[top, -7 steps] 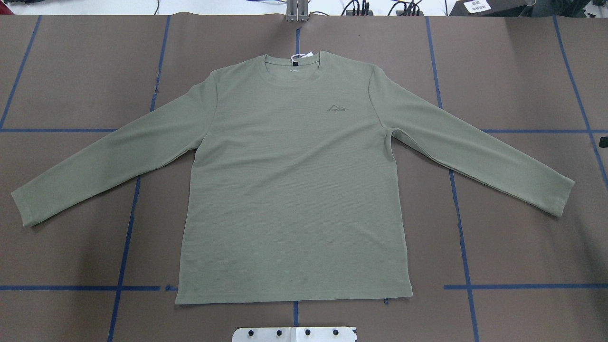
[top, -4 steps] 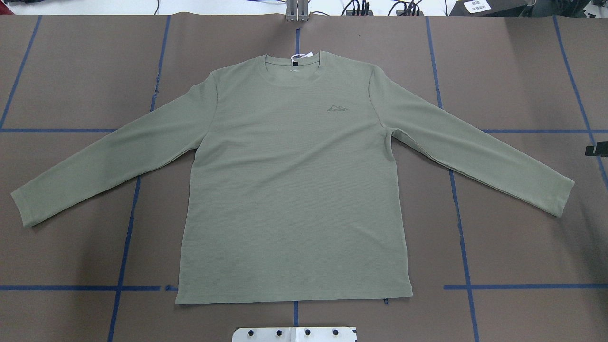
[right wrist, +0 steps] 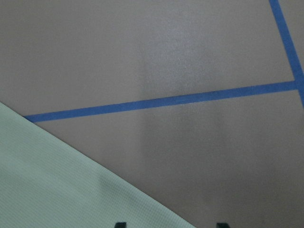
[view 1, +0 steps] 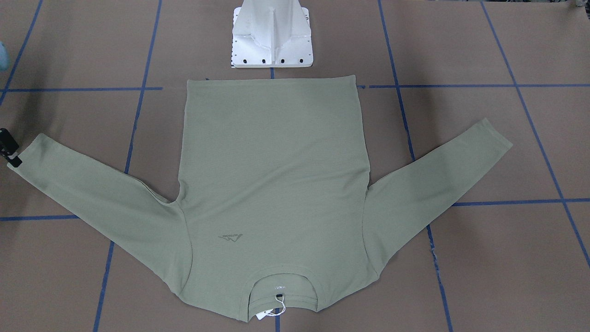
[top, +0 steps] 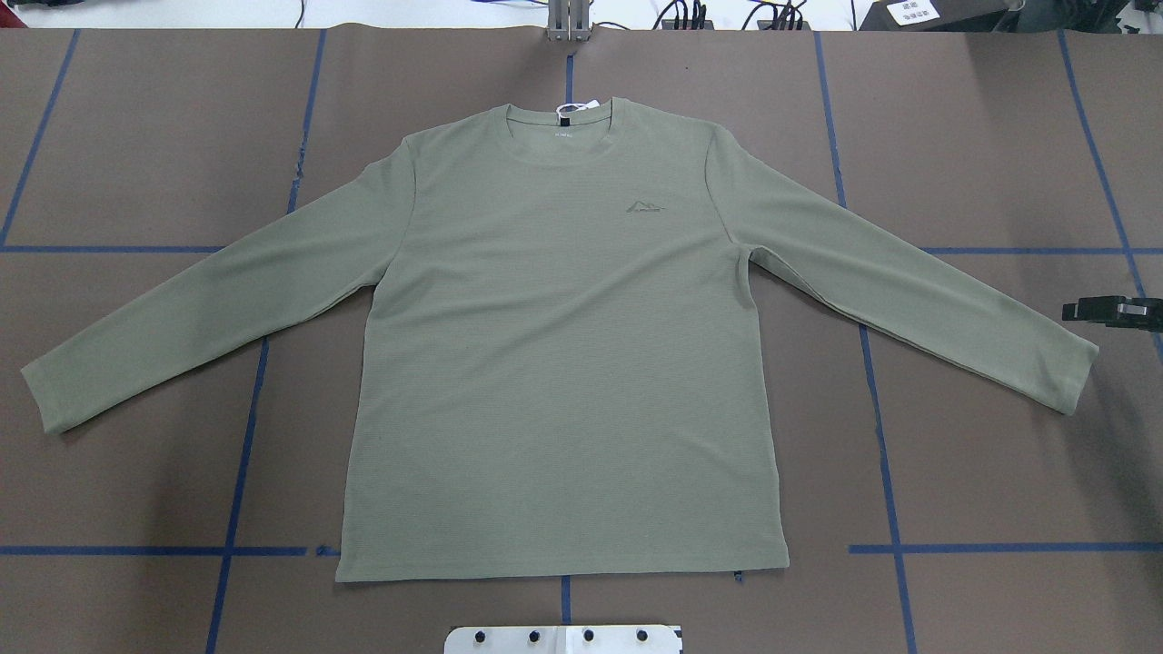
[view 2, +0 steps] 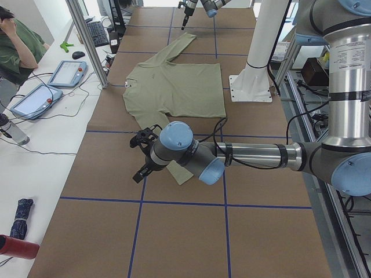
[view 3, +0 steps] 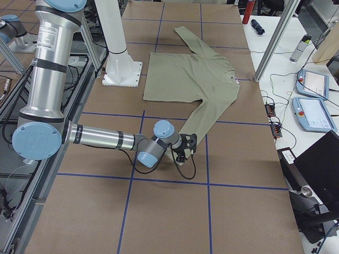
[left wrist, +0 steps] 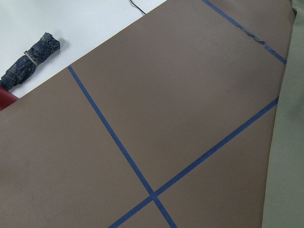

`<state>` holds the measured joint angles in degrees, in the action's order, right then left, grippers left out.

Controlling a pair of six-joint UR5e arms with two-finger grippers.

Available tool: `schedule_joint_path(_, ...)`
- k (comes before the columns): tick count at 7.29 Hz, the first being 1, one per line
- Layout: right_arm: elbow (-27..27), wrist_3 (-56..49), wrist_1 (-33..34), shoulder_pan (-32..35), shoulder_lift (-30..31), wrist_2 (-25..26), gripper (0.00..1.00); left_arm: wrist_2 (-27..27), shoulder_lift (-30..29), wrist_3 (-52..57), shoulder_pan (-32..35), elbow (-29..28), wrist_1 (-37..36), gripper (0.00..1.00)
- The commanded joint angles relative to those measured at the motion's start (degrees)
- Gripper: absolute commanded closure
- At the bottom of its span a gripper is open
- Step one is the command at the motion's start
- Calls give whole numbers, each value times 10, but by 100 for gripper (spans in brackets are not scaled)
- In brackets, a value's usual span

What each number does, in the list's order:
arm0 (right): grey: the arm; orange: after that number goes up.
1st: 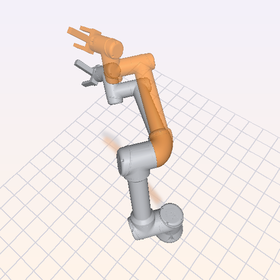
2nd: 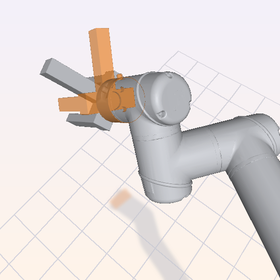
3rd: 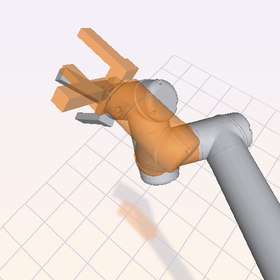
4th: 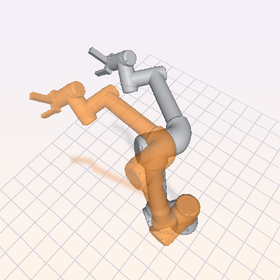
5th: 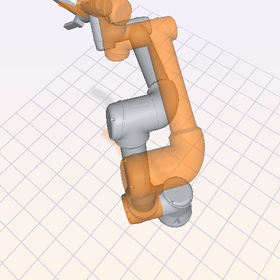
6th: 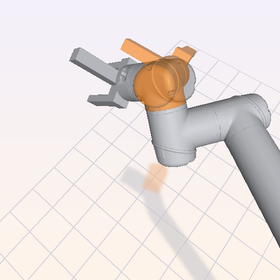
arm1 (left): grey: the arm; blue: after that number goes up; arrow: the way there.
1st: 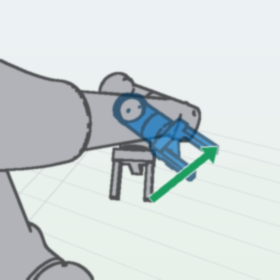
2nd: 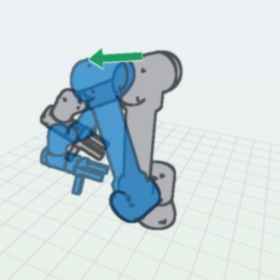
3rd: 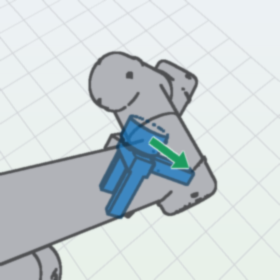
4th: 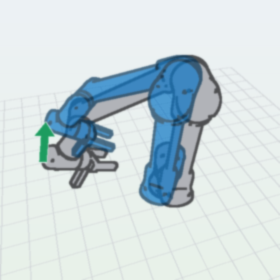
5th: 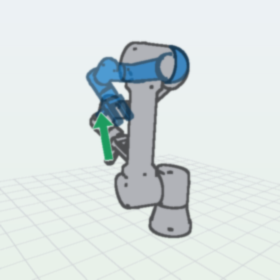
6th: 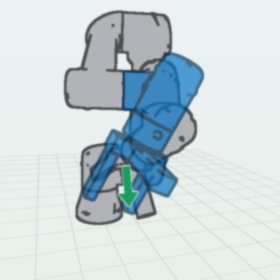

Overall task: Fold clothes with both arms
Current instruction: 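Lower the right gripper to the cuff of the sleeve nearest it and grasp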

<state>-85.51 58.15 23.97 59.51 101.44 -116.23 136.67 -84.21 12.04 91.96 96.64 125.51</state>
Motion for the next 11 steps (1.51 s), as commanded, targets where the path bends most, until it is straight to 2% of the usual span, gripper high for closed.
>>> schedule_joint_path(1,44,6,-52,-7,-3,3,29,0,-1,0,1,0,0,0)
schedule_joint_path(9,62,5,-54,-24,-2,10,30,0,-1,0,0,0,0,0)
schedule_joint_path(11,62,5,-54,-26,-3,16,54,0,-1,0,0,0,0,0)
